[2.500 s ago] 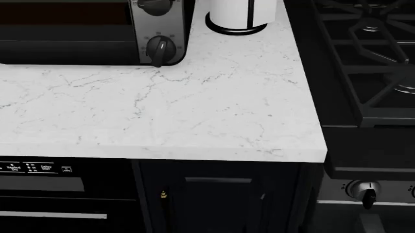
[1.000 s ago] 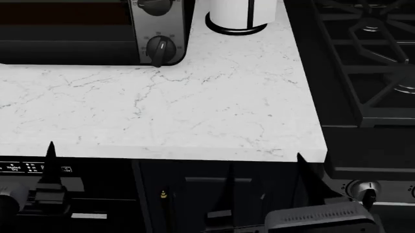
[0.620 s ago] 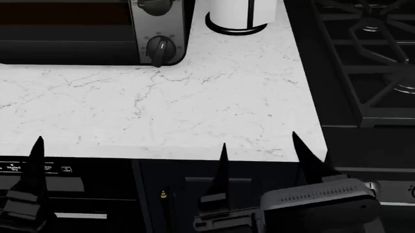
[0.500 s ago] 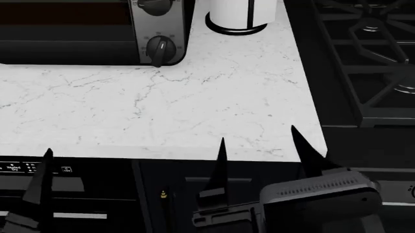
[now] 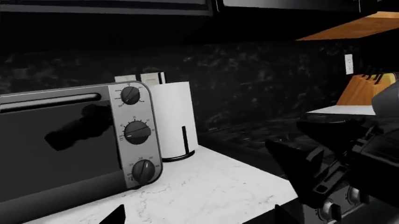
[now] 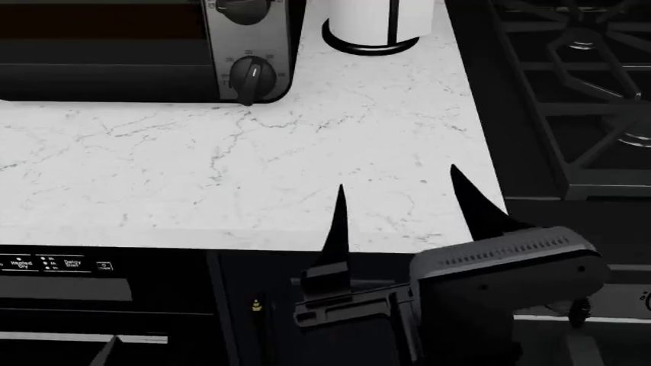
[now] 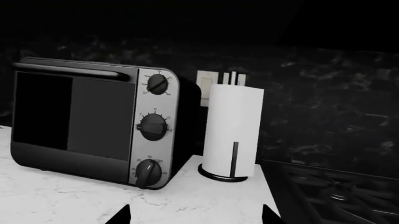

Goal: Decrease the toaster oven temperature.

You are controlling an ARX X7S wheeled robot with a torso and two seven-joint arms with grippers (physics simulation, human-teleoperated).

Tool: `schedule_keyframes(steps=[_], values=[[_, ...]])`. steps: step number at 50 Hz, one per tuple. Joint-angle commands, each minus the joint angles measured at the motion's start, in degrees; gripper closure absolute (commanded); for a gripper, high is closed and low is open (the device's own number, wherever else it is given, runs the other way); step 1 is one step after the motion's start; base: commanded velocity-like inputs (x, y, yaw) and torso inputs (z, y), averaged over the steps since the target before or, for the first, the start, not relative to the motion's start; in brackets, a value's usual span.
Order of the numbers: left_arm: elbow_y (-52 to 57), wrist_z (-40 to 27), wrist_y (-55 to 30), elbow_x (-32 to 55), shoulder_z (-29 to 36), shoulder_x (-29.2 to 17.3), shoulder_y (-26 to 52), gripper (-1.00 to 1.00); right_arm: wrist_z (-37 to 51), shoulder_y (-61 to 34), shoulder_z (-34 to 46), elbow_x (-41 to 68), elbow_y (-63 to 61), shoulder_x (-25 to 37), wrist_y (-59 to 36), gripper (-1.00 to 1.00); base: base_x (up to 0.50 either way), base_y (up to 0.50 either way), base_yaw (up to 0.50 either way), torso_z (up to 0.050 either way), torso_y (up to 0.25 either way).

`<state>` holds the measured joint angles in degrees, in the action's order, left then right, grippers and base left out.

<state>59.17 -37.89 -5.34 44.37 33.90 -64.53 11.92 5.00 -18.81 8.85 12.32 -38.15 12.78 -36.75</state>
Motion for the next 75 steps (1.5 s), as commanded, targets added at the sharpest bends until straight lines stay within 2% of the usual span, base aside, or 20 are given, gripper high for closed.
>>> schedule_keyframes(steps=[1, 20, 31, 58, 75], values=[[0.29, -2.5, 3.91, 1.35, 5.0, -4.01, 2.07, -1.0, 0.36, -1.44, -0.17, 1.38, -0.51, -0.28, -1.89, -1.0, 0.0, 0.0, 0.0, 0.0, 0.0], [0.47, -3.04, 4.33, 1.69, 7.45, -4.58, 4.45, -1.0, 0.72, -1.19, -0.63, 2.82, -0.51, -0.53, -0.78, -1.0, 0.02, 0.49, 0.0, 0.0, 0.0], [0.66, -4.06, 5.15, 1.43, 12.15, -5.4, 8.57, -1.0, 0.88, -0.92, -1.42, 4.05, -0.72, -0.54, -0.34, -1.0, 0.04, 0.43, 0.0, 0.0, 0.0], [0.61, -6.19, 7.22, 0.93, 20.35, -6.87, 15.33, -1.0, 1.69, -0.84, -1.77, 6.24, -1.16, -0.54, -0.21, -1.0, 0.03, 0.01, 0.0, 0.0, 0.0], [0.5, -6.87, 7.8, 0.85, 23.33, -7.04, 17.84, -1.0, 1.72, -0.01, -1.78, 7.15, -0.81, -0.33, 1.3, -1.0, 0.09, 0.0, 0.0, 0.0, 0.0]])
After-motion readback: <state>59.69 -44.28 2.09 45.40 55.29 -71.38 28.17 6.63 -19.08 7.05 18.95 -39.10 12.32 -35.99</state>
